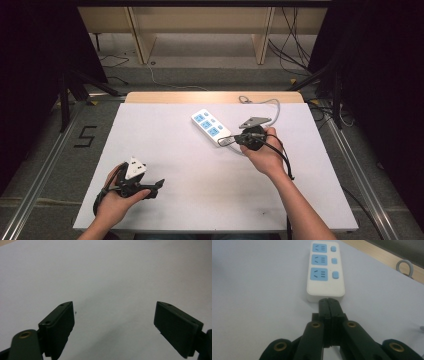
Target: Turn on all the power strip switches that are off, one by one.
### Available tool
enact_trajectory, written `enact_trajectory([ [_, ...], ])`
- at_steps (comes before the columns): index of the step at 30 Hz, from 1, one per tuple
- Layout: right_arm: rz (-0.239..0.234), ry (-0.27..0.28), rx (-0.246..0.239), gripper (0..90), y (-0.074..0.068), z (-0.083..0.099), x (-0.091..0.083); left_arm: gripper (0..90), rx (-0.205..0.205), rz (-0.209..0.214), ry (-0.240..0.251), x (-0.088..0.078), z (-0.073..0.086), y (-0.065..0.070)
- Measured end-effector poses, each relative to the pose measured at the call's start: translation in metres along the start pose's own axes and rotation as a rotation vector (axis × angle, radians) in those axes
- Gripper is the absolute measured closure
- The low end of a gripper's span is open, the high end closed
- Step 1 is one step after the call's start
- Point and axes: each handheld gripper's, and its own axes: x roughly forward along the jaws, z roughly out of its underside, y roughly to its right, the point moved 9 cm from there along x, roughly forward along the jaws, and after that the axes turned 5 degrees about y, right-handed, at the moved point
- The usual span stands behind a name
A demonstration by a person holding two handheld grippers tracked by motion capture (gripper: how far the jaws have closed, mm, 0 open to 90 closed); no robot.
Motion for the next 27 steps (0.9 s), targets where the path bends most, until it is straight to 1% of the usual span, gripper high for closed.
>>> enact_trajectory([
  [7, -0.003, -0.019, -0.001, 90.0, 0.000, -0.002, 0.007, 16.5, 0.001, 0.000, -0.001, 0.000, 0.000, 0.000],
  [14, 0.004, -0.028, -0.014, 90.0, 0.003, -0.013, 0.016, 16.4, 0.000, -0.002, -0.003, 0.000, 0.001, 0.000],
  [17, 0.004, -0.037, -0.012, 90.0, 0.004, -0.015, 0.021, 16.4, -0.006, -0.001, 0.005, -0.001, 0.000, 0.000],
  [18, 0.004, -0.040, -0.019, 90.0, 0.005, -0.016, 0.022, 16.4, -0.006, 0.001, 0.005, -0.001, 0.000, 0.000],
  [20, 0.007, -0.049, -0.012, 90.0, 0.006, -0.017, 0.025, 16.4, -0.006, 0.000, 0.004, -0.001, 0.000, 0.000],
  [27, 0.009, -0.067, -0.016, 90.0, 0.007, -0.022, 0.034, 16.4, -0.005, -0.001, -0.004, -0.001, 0.002, -0.001],
])
